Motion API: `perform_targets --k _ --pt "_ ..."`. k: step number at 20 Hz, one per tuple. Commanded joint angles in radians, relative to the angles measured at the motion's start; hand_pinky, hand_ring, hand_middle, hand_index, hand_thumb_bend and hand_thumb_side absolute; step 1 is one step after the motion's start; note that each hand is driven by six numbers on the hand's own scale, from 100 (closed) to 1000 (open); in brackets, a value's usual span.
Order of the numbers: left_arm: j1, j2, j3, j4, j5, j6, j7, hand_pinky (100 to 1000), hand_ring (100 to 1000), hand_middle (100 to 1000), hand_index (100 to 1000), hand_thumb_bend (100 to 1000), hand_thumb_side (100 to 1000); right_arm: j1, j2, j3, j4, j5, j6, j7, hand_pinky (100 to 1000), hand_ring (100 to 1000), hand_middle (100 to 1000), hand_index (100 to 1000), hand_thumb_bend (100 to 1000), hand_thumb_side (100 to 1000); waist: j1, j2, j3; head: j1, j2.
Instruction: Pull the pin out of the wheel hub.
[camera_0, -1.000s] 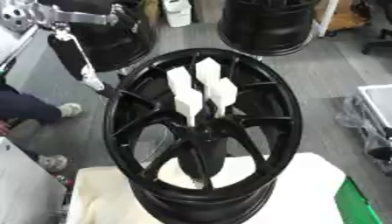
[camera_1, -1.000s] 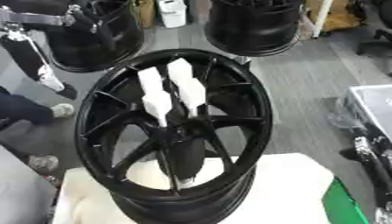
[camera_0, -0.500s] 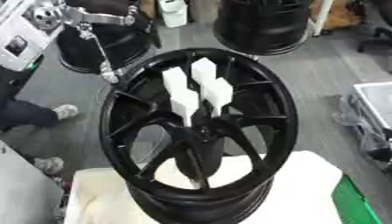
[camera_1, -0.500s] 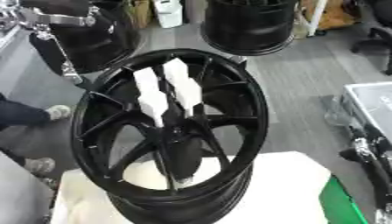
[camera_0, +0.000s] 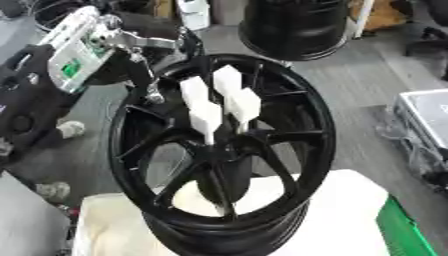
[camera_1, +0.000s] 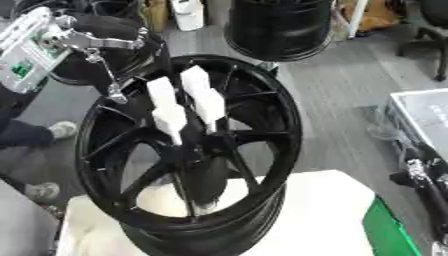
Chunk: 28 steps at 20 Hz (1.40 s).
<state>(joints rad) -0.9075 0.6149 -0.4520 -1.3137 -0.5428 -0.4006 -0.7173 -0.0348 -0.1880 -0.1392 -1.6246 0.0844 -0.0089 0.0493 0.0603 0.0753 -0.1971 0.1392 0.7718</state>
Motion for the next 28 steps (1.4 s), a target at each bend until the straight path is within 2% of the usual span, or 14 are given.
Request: perform_targets --k 1,6,15,16,17,18,19,22,25,28 --pt "-0.027 0.001 0.004 0.016 -0.022 -0.192 -0.167 789 732 725 777 586 100 -0.009 -0.012 0.003 -0.012 -0.003 -0.002 0.005 673 568 878 972 100 741 -0.002 -0.009 -0.001 0.004 -0.002" --pt "-0.028 -0.016 0.004 0.035 -0.035 -0.206 -0.162 787 724 713 763 563 100 -0.012 -0.011 0.004 -0.012 -0.003 -0.002 0.007 673 568 879 972 100 741 -0.003 -0.005 -0.005 0.007 -0.003" --pt "-0.027 -0.026 0.007 0.055 -0.034 -0.211 -0.146 776 677 584 651 487 100 -0.015 -0.010 0.004 -0.012 -0.004 -0.003 0.008 673 568 879 972 100 742 -0.003 -0.002 -0.010 0.006 -0.006" --pt "-0.028 -0.026 0.009 0.055 -0.033 -0.211 -0.140 770 656 550 610 405 100 -0.015 -0.010 0.004 -0.012 -0.004 -0.003 0.008 673 568 879 973 100 743 -0.003 -0.002 -0.010 0.006 -0.006" --pt "-0.029 -0.026 0.012 0.055 -0.033 -0.212 -0.132 768 649 532 595 463 100 -0.015 -0.009 0.004 -0.012 -0.004 -0.003 0.009 673 568 879 973 100 743 -0.003 -0.002 -0.010 0.005 -0.007" --pt "-0.029 -0.025 0.013 0.054 -0.033 -0.212 -0.124 768 649 532 595 463 100 -0.015 -0.009 0.004 -0.012 -0.004 -0.003 0.009 673 568 879 973 100 743 -0.003 -0.002 -0.010 0.005 -0.007" --pt "-0.029 -0.024 0.013 0.055 -0.035 -0.213 -0.117 764 631 495 552 441 100 -0.015 -0.009 0.004 -0.012 -0.004 -0.003 0.009 673 568 879 973 100 743 -0.003 -0.002 -0.010 0.005 -0.007" --pt "-0.029 -0.020 0.019 0.056 -0.030 -0.211 -0.097 757 605 440 500 412 100 -0.015 -0.009 0.004 -0.013 -0.004 -0.003 0.009 673 568 879 973 100 743 -0.002 -0.002 -0.010 0.003 -0.009" --pt "-0.030 -0.014 0.026 0.058 -0.011 -0.202 -0.096 752 592 415 476 406 100 -0.015 -0.008 0.003 -0.013 -0.003 -0.002 0.010 674 568 879 973 100 743 -0.002 -0.003 -0.010 0.002 -0.010" --pt "-0.035 -0.002 0.035 0.057 0.022 -0.181 -0.133 752 595 412 472 405 100 -0.015 -0.008 0.003 -0.013 -0.003 -0.002 0.010 674 568 879 973 100 743 -0.001 -0.004 -0.009 0.003 -0.009"
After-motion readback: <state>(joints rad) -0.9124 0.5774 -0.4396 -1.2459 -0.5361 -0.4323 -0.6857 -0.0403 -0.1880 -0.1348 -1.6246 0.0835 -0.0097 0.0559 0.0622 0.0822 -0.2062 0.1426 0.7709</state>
